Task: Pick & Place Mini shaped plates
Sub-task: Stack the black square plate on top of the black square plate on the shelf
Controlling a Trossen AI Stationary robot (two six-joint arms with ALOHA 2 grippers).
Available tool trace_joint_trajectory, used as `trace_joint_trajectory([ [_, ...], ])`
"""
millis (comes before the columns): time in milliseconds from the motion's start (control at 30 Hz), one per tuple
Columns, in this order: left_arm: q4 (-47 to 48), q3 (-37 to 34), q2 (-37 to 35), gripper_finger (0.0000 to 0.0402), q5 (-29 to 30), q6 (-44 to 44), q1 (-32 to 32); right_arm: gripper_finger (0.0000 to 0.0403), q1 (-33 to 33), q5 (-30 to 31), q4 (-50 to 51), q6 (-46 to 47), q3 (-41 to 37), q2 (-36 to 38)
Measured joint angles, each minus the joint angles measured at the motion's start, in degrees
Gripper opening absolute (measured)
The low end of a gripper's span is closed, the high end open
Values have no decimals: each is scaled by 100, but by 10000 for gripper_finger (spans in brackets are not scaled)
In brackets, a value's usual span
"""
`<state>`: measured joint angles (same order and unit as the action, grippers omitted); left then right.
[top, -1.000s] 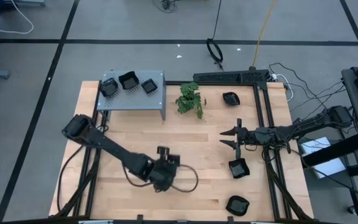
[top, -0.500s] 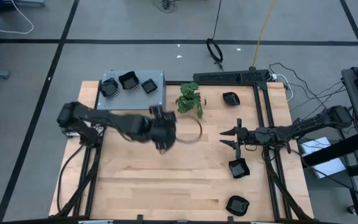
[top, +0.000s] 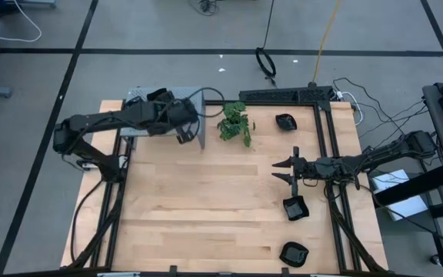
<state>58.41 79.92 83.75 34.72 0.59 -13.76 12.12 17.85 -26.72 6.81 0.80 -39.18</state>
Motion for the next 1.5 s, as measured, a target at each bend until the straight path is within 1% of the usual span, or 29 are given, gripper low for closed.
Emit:
trace_joint_trajectory([
  [200,-804,-432,-3,17,-94,365,-555,144,0,1,-2,0,0,2],
  [333,-919,-522,-3,18,-317,472,-780,146,-1,1,0,0,0,2],
  [400,-922,-524,-3,13,-320,579,-850,145,0,2,0,0,0,2],
  [533,-923,-524,-3,5,-361,613,-877,144,-1,2,0,2,0,2],
  [733,-925,-524,6,21,-518,670,-877,145,-1,0,0,0,0,2],
  [900,-946,-524,41,8,-559,655,-872,145,-1,2,2,0,0,2],
  [1033,-1052,-524,39,11,-627,646,-872,145,0,2,1,1,0,2],
  [1167,-1186,-524,39,19,-629,666,-872,144,0,2,2,0,0,2],
  [1300,-1191,-528,39,11,-625,645,-879,146,0,1,1,1,0,1],
  [1500,-1208,-776,39,15,-518,575,-883,144,0,2,1,1,0,1],
])
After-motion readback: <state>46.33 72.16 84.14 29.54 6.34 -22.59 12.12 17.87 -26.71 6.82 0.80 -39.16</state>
